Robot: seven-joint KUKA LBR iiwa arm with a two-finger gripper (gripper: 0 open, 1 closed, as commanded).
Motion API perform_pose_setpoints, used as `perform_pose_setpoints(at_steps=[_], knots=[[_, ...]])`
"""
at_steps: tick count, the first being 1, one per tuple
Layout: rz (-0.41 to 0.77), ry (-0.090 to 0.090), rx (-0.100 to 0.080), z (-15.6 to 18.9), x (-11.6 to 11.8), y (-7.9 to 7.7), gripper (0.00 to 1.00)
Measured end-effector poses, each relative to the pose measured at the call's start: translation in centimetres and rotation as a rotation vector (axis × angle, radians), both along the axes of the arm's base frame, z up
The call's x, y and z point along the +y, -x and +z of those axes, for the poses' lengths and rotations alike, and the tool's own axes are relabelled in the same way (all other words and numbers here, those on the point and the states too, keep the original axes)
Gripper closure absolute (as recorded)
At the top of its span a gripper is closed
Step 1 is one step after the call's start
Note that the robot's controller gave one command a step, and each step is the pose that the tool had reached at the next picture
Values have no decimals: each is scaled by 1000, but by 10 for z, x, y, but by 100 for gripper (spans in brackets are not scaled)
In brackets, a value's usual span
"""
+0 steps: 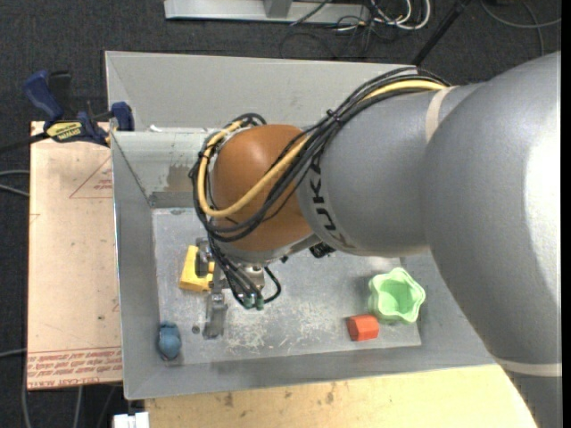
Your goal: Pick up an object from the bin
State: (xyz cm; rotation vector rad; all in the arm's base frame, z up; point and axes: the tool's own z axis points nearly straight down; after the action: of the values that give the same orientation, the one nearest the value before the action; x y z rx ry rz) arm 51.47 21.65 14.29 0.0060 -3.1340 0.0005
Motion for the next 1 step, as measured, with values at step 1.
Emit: perform_pose_setpoints(at_steps=[1], knots=[[-144,1,-9,-76,-54,-88,0]])
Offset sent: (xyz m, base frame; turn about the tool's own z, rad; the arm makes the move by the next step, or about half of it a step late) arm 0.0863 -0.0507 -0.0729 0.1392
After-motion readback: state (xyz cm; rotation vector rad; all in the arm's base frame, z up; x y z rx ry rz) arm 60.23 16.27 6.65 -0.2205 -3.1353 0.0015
